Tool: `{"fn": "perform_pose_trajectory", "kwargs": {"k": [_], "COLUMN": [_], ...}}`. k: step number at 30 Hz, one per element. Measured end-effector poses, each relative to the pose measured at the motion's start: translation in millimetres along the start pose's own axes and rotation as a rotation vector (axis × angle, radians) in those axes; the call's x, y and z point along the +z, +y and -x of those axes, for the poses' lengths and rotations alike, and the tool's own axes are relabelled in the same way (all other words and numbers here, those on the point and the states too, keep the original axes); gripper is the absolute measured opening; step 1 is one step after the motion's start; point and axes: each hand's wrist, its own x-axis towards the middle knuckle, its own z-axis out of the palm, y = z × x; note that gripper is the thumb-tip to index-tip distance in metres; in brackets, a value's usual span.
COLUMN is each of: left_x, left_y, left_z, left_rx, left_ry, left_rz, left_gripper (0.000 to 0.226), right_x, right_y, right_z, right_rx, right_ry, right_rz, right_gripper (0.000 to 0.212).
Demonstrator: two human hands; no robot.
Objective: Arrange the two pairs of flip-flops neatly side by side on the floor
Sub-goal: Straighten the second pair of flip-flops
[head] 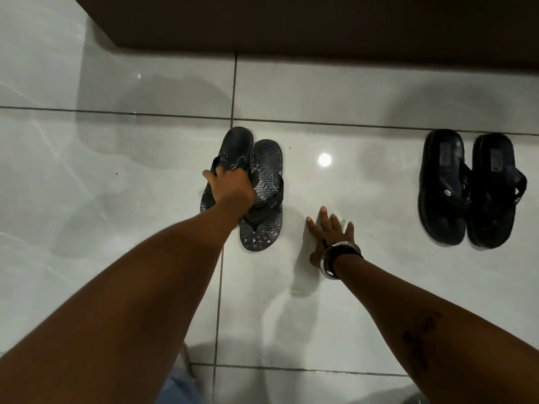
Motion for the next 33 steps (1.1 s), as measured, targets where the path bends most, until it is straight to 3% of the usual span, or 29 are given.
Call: {"fn": "perform_pose_trajectory", "kwargs": {"k": [10, 33], "left_x": [-4, 5], "left_y": [-1, -17], "left_z": [-34, -47], "left_rx": [-0.07, -0.035], "left_ry": [-0.026, -0.009], "left_rz": [-0.069, -0.117], "left_gripper": [0.045, 0.031], "right_x": [7, 8], "right_y": [6, 6], "right_z": [-1, -2], "right_rx": [-0.035, -0.032], "right_ry": [0.036, 0.031], "right_rz": [-0.021, -0.017], "right_gripper": [0.095, 0.099]}}
